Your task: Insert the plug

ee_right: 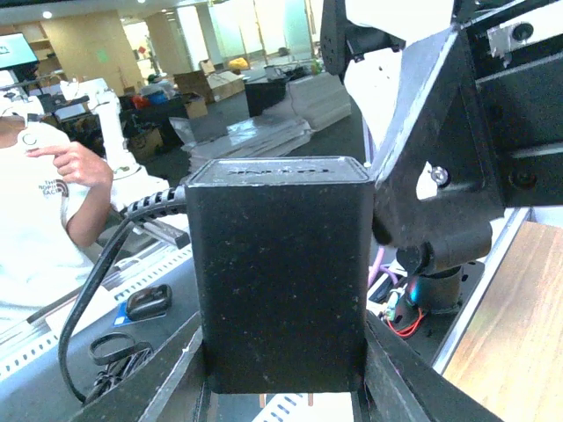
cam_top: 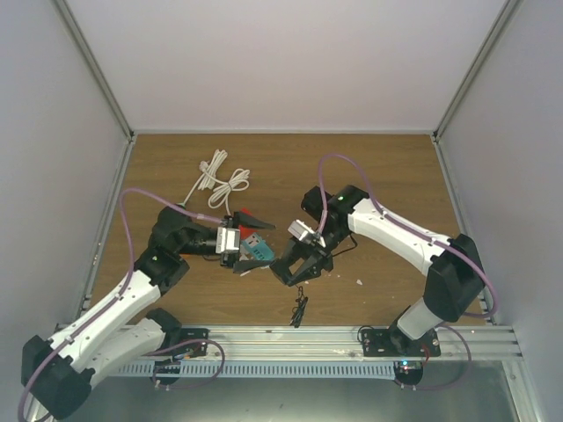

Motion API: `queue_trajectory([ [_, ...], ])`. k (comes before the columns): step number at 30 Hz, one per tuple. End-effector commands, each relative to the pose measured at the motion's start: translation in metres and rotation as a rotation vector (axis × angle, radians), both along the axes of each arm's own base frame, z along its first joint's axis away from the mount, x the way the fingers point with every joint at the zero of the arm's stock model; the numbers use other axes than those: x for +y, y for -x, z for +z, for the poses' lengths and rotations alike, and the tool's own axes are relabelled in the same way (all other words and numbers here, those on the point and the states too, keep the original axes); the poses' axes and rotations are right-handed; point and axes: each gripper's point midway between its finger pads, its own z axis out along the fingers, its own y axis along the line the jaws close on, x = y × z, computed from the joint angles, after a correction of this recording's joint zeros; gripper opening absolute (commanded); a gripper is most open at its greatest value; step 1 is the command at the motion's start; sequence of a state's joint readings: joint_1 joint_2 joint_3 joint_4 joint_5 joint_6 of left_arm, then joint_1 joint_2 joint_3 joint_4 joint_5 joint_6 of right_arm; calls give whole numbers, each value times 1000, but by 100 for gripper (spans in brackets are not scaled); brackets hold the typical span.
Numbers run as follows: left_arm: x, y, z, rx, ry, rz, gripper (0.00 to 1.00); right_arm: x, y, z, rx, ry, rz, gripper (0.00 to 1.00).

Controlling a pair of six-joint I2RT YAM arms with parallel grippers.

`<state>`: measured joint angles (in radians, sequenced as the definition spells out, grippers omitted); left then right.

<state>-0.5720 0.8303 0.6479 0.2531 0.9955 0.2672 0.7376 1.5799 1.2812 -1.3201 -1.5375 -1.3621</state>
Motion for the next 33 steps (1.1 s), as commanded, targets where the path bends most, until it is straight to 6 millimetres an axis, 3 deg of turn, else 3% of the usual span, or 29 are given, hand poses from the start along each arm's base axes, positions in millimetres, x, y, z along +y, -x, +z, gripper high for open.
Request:
queue_trajectory([
  [1, 2, 32, -8, -44, -20, -197, 74, -2, -2, 43, 138, -201, -12, 2],
  [12, 17, 67, -11, -81, -22, -321, 73, 1, -5, 40, 145, -194, -12, 2],
  [14, 16, 66, -10, -68, -25, -329, 74, 1, -5, 39, 148, -192, -12, 2],
  [19, 2, 38, -17, 20, -48, -252, 76, 2, -6, 39, 150, -191, -12, 2],
  [22, -4, 31, -15, 32, -48, -253, 76, 3, -7, 38, 152, -188, -13, 3],
  [33, -4, 45, -15, 10, -47, -321, 70, 4, -8, 35, 157, -183, -15, 3],
])
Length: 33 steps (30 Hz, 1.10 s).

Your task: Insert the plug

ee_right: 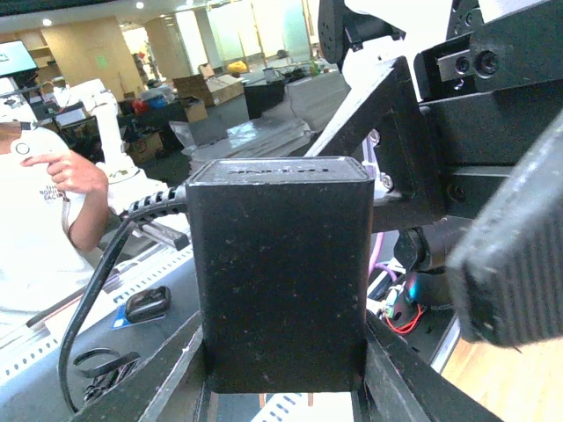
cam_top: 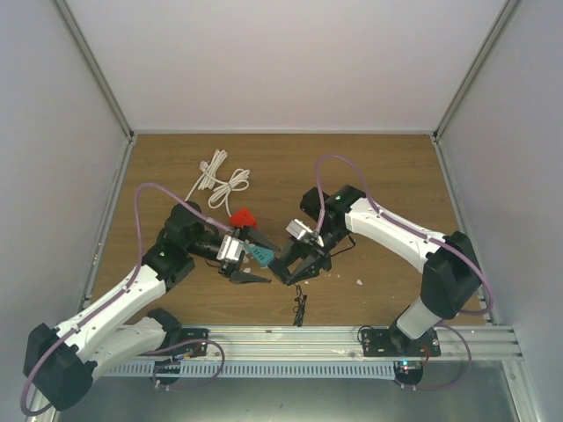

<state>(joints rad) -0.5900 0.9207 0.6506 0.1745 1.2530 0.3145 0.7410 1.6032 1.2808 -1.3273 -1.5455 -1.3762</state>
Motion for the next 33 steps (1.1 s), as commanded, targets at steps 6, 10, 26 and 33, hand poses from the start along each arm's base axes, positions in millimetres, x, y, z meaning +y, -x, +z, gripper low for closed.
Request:
queue_trajectory([
  [6, -2, 18, 11, -66, 34, -79, 66, 1, -7, 40, 140, -189, -20, 3],
  [10, -7, 19, 8, -58, 23, -96, 61, 2, -7, 39, 142, -187, -20, 3],
  [26, -8, 21, 4, -58, 12, -105, 0, 3, -11, 36, 151, -177, -27, 49],
  [33, -5, 22, 10, -58, 7, -89, 0, 2, -37, 30, 191, -145, -86, 100],
])
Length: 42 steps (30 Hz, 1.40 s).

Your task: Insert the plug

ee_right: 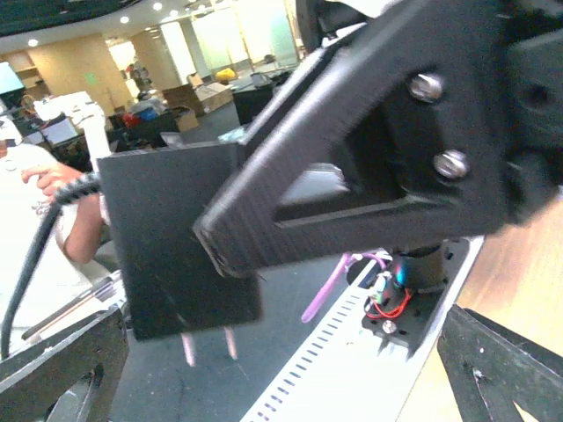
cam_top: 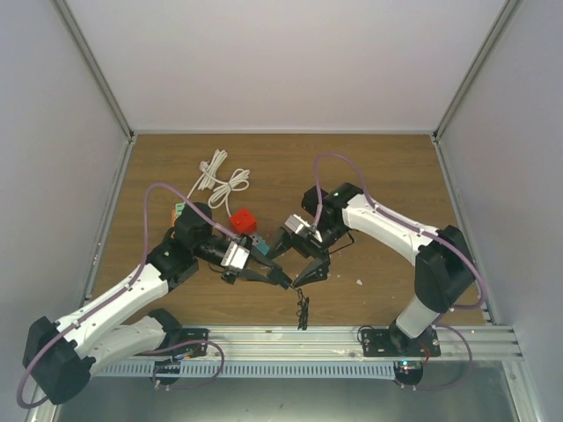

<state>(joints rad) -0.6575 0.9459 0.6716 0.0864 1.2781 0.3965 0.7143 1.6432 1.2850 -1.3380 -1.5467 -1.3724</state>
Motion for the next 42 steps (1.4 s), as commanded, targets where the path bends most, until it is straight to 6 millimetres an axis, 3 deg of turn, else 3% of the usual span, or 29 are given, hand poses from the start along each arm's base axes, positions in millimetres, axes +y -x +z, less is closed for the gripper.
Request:
queue_trajectory([
  [1, 4, 3, 19, -57, 35, 11, 0, -1, -30, 39, 154, -175, -82, 100],
  [9, 12, -2, 36, -50, 51, 103, 0, -39, -97, 46, 163, -174, -301, 100],
  [17, 6, -23, 34, -8, 36, 207, 0, -66, -189, 64, 213, -154, -451, 100],
  [20, 4, -30, 36, 5, 31, 238, 0, -67, -224, 89, 219, -144, -448, 100],
  [25, 1, -47, 36, 34, 19, 322, 0, -67, -274, 151, 88, -124, -432, 99],
  [26, 0, -50, 36, 40, 18, 334, 0, -58, -293, 152, 45, -22, -499, 100],
  [27, 0, -50, 36, 43, 17, 335, 0, -44, -341, 139, 31, 146, -762, 100],
  [28, -1, -52, 36, 41, 19, 338, 0, -48, -392, 133, -15, 239, -1107, 99],
  [29, -1, -53, 36, 42, 19, 340, 0, -64, -418, 144, -100, 250, -1315, 100],
  [32, -4, -61, 35, 53, 8, 372, 0, -87, -424, 186, -57, 113, -1362, 100],
  [35, -6, -67, 33, 57, 3, 385, 0, -84, -409, 208, -83, 95, -1424, 100],
  [38, -9, -74, 27, 67, -15, 402, 0, -60, -370, 208, -193, 153, -1480, 99],
  [40, -10, -75, 21, 76, -25, 402, 0, -47, -334, 204, -287, 162, -1505, 100],
  [42, -10, -74, 15, 84, -31, 394, 0, -45, -306, 188, -329, 196, -1513, 100],
])
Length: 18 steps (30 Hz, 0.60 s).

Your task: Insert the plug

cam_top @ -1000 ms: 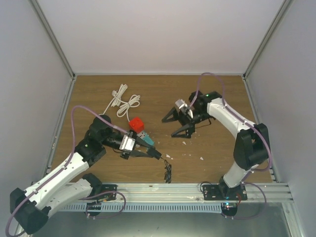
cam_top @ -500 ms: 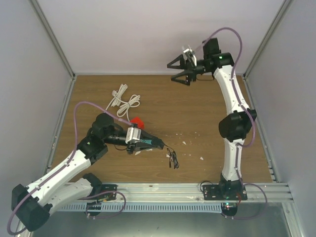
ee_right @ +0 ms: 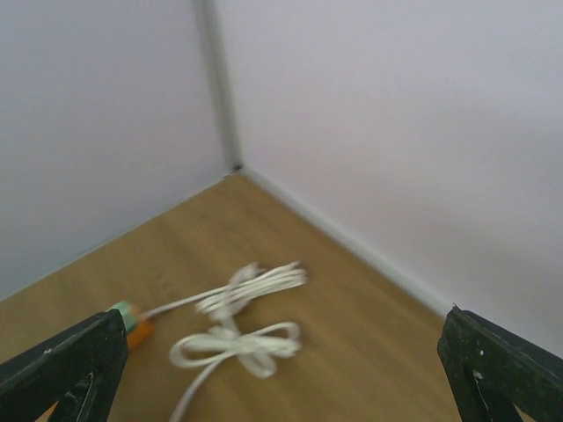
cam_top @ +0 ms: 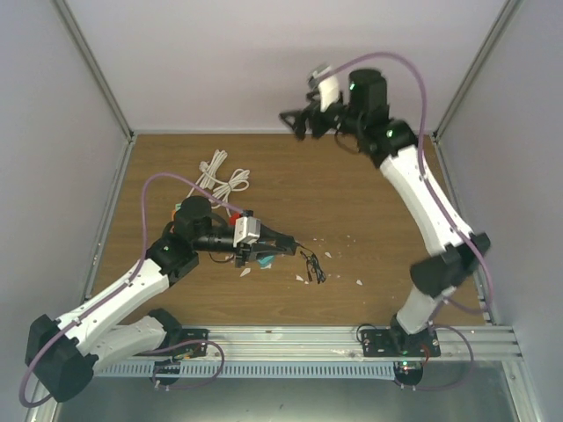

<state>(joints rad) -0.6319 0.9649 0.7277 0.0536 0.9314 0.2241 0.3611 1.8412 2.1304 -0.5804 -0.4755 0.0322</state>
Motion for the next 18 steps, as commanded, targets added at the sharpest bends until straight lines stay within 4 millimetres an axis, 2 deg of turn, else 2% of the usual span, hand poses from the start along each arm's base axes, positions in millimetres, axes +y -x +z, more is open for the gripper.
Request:
queue_trajectory([
  [1, -1, -6, 9, -46, 37, 14, 0, 9, 69, 18, -122, 54, -82, 100],
  [2, -1, -5, 8, -46, 39, 14, 0, 5, 75, 14, -77, 46, -89, 99],
  [4, 0, -5, 7, -43, 43, 18, 0, -4, 76, 9, 54, -17, -171, 100],
  [5, 1, -4, 6, -40, 41, 19, 0, -2, 77, 2, 122, -41, -184, 99],
  [9, 7, -4, 1, -48, 51, 64, 0, 16, 94, -54, 387, -127, -223, 100],
  [11, 9, -1, 2, -51, 56, 66, 0, 12, 102, -73, 472, -167, -259, 100],
  [13, 9, -1, 2, -51, 57, 67, 0, 6, 108, -80, 515, -182, -290, 100],
  [18, 7, -5, 0, -47, 52, 79, 0, -15, 119, -83, 584, -187, -398, 100],
])
